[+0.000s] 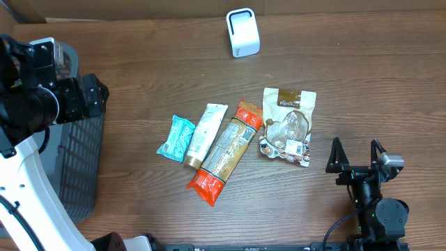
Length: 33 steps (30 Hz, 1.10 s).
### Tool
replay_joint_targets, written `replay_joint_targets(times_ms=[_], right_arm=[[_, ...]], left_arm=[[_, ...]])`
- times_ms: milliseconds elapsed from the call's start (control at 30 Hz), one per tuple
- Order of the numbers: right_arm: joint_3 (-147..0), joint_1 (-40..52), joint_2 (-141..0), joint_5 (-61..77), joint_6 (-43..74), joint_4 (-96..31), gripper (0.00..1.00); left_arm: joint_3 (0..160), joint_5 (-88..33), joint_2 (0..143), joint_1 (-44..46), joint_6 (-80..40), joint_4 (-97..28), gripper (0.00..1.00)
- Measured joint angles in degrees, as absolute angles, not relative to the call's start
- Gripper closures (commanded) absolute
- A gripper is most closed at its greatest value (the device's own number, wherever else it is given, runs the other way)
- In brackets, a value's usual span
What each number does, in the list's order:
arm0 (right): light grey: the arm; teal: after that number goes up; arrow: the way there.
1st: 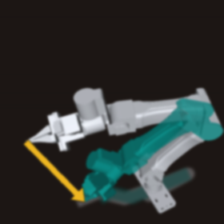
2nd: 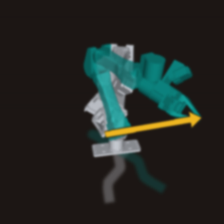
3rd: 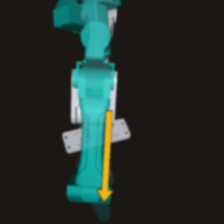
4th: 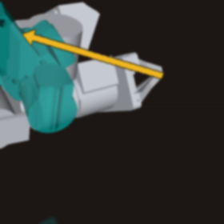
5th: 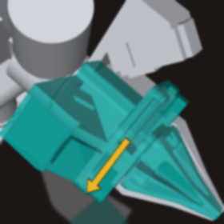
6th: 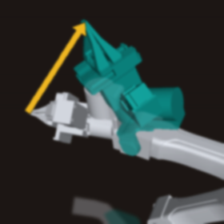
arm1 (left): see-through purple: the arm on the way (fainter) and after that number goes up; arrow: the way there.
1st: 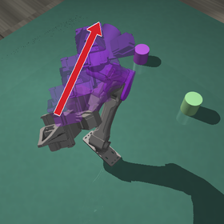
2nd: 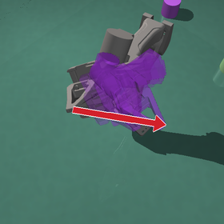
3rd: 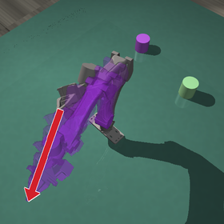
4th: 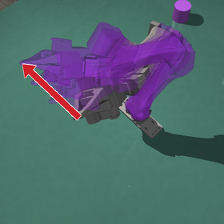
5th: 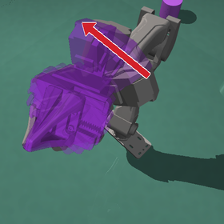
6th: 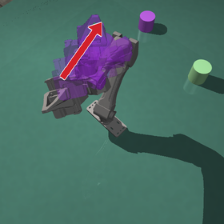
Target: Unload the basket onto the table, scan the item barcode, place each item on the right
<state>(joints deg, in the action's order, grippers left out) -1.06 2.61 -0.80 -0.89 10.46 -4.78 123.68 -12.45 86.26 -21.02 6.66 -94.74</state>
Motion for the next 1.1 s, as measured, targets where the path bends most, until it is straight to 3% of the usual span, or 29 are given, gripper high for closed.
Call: replay_joint_targets(times_ms=[467, 767, 1100], right_arm=[[-1.1, 2.6, -0.8, -1.0, 10.9, -1.5, 0.00], [-2.1, 2.6, -1.9, 8.3, 11.8, -3.5, 0.00], [-26.0, 2.6, -24.8, 16.5, 12.0, -13.9, 0.00]], left_arm=[[123.7, -12.4, 86.3, -21.0, 6.7, -94.7, 0.00], [123.7, -12.4, 86.3, -21.0, 6.7, -94.7, 0.00], [123.7, -12.5, 86.3, -21.0, 6.7, -94.7, 0.00]])
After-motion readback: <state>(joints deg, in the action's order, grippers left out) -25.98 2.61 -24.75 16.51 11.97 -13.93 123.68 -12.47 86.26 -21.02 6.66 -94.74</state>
